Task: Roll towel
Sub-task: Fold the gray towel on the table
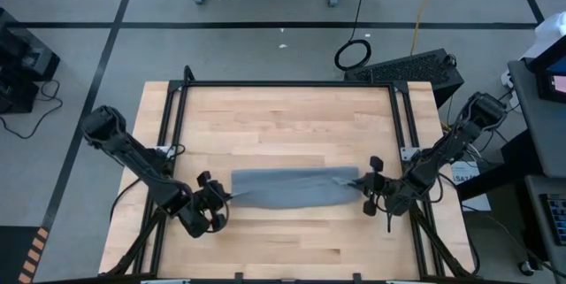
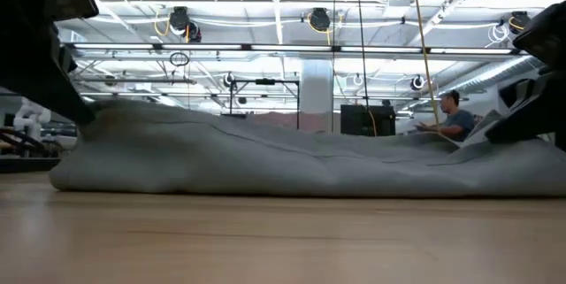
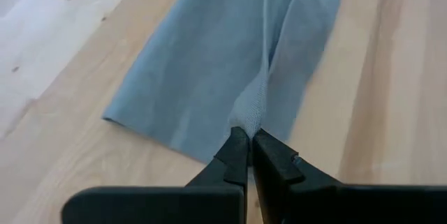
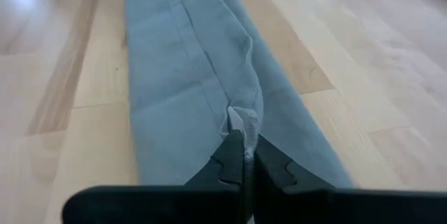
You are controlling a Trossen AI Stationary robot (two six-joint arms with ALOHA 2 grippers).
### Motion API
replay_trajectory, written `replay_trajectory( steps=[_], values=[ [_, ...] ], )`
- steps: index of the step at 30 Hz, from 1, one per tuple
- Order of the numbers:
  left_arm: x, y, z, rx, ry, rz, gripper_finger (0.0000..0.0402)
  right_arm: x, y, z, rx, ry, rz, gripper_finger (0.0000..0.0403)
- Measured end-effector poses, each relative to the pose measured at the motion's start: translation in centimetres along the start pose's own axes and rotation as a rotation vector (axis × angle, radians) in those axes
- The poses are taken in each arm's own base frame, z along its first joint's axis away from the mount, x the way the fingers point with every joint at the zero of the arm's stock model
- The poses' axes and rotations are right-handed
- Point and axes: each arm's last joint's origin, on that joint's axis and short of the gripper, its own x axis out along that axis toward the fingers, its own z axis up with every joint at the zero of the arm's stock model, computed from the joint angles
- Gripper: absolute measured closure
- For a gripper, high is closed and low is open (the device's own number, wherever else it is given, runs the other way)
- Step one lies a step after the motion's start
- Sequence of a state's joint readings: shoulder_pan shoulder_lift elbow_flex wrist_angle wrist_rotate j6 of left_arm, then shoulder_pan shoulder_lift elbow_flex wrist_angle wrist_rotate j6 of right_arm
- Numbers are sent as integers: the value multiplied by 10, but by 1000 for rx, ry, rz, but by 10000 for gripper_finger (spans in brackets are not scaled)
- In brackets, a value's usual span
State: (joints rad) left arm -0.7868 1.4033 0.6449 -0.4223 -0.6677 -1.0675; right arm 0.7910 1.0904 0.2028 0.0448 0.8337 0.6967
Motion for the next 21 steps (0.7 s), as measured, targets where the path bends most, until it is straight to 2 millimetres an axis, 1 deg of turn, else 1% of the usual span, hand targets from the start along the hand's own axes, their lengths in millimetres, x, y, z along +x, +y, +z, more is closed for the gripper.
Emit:
replay_trajectory(
  steps=[2,4,7,10,14,16,18,21],
  values=[
    [2,0,-1,2,4,8,389,1,0,0,5,4,-1,403],
    [2,-3,-2,-1,16,-17,389,1,2,0,30,44,58,403],
    [-5,-15,-6,31,35,-139,389,-2,9,-2,69,144,220,403],
    [-16,-30,-9,52,24,-293,389,-5,16,-2,125,198,346,403],
    [-29,-46,-11,4,45,-489,389,-11,25,3,192,195,478,403],
    [-34,-51,-13,-38,57,-550,389,-14,29,5,221,183,520,403],
    [-36,-52,-15,-52,61,-555,389,-17,32,5,237,181,544,403],
    [-34,-48,-16,-34,34,-486,389,-17,30,1,240,190,490,403]
  ],
)
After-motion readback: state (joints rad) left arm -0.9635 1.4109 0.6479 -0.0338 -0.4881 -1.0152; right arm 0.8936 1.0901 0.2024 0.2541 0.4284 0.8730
